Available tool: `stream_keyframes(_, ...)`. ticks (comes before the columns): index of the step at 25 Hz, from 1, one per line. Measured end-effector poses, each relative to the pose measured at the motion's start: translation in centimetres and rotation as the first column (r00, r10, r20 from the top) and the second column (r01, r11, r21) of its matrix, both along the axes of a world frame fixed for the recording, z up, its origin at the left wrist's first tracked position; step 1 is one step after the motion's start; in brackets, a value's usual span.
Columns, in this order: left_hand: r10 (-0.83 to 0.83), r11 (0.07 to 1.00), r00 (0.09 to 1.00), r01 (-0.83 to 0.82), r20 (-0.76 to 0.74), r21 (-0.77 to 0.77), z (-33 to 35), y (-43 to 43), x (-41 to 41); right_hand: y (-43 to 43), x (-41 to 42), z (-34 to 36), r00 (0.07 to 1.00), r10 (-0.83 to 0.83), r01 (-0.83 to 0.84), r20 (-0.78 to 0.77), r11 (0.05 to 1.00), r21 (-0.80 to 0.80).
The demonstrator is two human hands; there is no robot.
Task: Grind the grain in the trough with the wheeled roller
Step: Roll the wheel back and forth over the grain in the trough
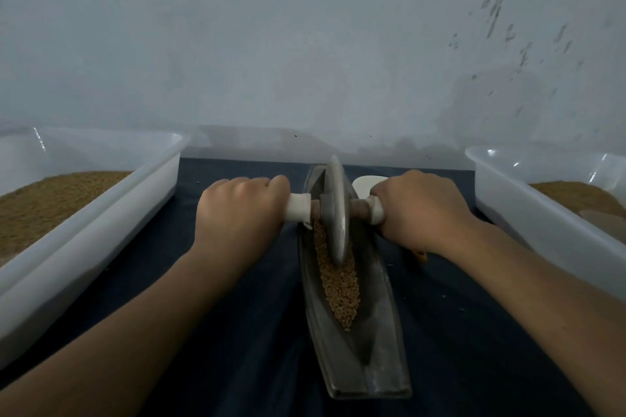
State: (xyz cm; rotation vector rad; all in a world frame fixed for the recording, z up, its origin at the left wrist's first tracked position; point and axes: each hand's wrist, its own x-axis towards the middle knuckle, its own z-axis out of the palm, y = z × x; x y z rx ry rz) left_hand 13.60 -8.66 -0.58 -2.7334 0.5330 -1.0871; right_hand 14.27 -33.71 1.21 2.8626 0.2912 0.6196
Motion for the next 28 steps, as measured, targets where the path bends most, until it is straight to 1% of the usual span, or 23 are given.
stream_keyframes(3, -0.073, 0.997, 0.997, 0.072, -0.032, -0.016, -0.3, 0.3, -0.5, 0.4, -1.6, -0.9, 0.987, 0.001, 0.009, 0.161, 0.998, -0.061)
stream_keyframes(4, -0.109, 0.994, 0.994, 0.108, -0.026, -0.023, -0.3, 0.4, -0.6, 0.4, -2.1, -1.1, 0.983, -0.007, 0.018, 0.185, 0.998, -0.054)
stream_keyframes(6, -0.148, 0.989, 0.989, 0.148, -0.017, -0.016, 0.1, 0.4, -1.4, -0.1, -2.5, -2.0, 0.986, -0.022, 0.022, 0.163, 1.000, 0.001)
stream_keyframes(8, -0.167, 0.986, 0.986, 0.166, -0.018, -0.007, 0.2, 0.3, -2.3, -0.6, -2.7, -2.9, 0.993, -0.054, 0.048, 0.105, 0.997, 0.057)
stream_keyframes(10, -0.186, 0.982, 0.982, 0.186, -0.030, -0.017, -0.2, 0.7, -2.9, -0.6, -2.8, -3.1, 0.991, -0.057, 0.053, 0.119, 0.998, 0.039)
stream_keyframes(14, -0.269, 0.962, 0.963, 0.268, -0.022, -0.056, 1.0, 1.2, -3.5, -0.6, -2.7, -2.9, 0.995, -0.039, 0.036, 0.089, 0.999, 0.036)
stream_keyframes(16, -0.279, 0.960, 0.960, 0.278, -0.039, -0.027, 2.0, 1.1, -3.4, -0.6, -2.8, -2.6, 0.997, -0.029, 0.026, 0.075, 0.999, 0.046)
stream_keyframes(18, -0.244, 0.970, 0.963, 0.244, -0.117, -0.014, 2.9, 1.1, -2.7, -0.4, -3.3, -2.4, 0.998, -0.007, 0.005, 0.069, 1.000, 0.029)
stream_keyframes(20, -0.167, 0.986, 0.953, 0.168, -0.253, -0.019, 3.4, 1.0, -1.8, -0.5, -4.0, -2.1, 0.997, 0.040, -0.038, 0.069, 0.999, -0.019)
stream_keyframes(23, -0.061, 0.994, 0.926, 0.091, -0.372, 0.065, 3.2, 0.3, -0.6, -1.5, -4.3, -1.0, 0.986, 0.164, -0.163, 0.013, 0.984, -0.073)
stream_keyframes(25, 0.001, 0.997, 0.916, 0.030, -0.401, 0.070, 2.5, 0.2, 0.3, -1.7, -3.6, 0.0, 0.978, 0.194, -0.197, -0.075, 0.980, -0.033)
stream_keyframes(26, 0.029, 0.998, 0.919, -0.005, -0.393, 0.062, 2.1, 0.2, 0.7, -1.5, -2.9, 0.3, 0.975, 0.189, -0.189, -0.121, 0.982, 0.011)
stream_keyframes(28, 0.068, 0.998, 0.934, -0.060, -0.350, 0.034, 1.5, 0.1, 1.6, -0.8, -0.9, 0.9, 0.978, 0.143, -0.133, -0.153, 0.988, 0.072)
